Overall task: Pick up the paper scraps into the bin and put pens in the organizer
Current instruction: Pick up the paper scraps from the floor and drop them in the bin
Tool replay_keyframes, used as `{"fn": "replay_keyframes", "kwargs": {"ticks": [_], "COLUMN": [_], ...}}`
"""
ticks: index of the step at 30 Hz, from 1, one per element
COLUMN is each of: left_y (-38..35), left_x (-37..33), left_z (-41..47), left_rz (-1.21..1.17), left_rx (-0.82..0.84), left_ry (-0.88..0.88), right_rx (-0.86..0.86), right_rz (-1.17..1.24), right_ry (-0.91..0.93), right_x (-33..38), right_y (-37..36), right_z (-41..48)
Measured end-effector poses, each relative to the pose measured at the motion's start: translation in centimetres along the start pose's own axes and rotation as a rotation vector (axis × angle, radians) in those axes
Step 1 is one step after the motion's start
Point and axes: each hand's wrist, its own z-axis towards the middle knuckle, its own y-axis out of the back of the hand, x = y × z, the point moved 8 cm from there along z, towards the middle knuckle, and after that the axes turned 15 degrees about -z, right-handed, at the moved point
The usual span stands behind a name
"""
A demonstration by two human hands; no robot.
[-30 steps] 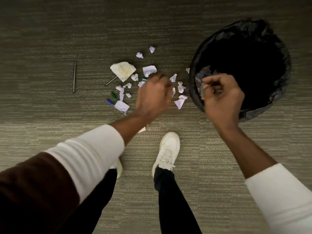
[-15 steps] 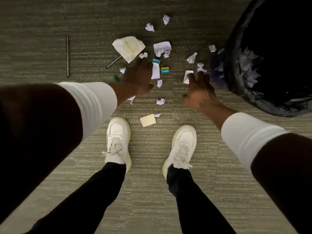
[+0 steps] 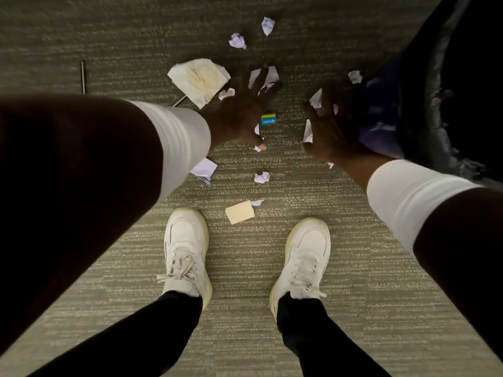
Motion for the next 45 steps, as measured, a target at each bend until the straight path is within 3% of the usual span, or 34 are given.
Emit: {"fn": "replay_keyframes", "kwargs": {"ticks": [7,14,16,21,31,35,38,45], "left_y": [-3.4,-5.3,-5.4,-6.4,-4.4,-2.1,1.2,12.7], "left_x": [-1.8,-1.3,-1.7,-2.4,-3.4,-3.8,-5.0,-12.8], "left_z": [-2.4,-3.9,-4.0,-3.7,-5.9,-7.7,-9.4,-13.8], "left_rz": [0.164,0.26,0.283,0.344,0.061,-0.183,-0.446,-0.826], "left_rx": [-0.003,-0.047,-0.077,-0.03,-0.132,-0.183,-0.308,-0.644], "left_ry": [-0.04,-0.114,-0.154,-0.239,-0.13,0.036,0.144,0.167], "right_rx": [0.12,0.062,-0.045,-0.098,-0.019,-0.128,-0.244,-0.605], "right_rz": [-0.003,0.115,0.135,-0.058,-0.097,-0.024,0.198,0.608], "right_ry": [-0.015,-0.041,-0.029,0.074,0.092,0.049,-0.085,-0.297], "right_x": [0.0,1.1,1.6,2.8,2.6,2.6,1.7,-3.0], "right_y": [-3.1,-3.7,-2.9,-2.7,-3.3,0.2,5.1,16.9], "right_z": [-4.8,-6.3,-5.9,-4.9,-6.6,-9.7,-12.5,-21.3]}}
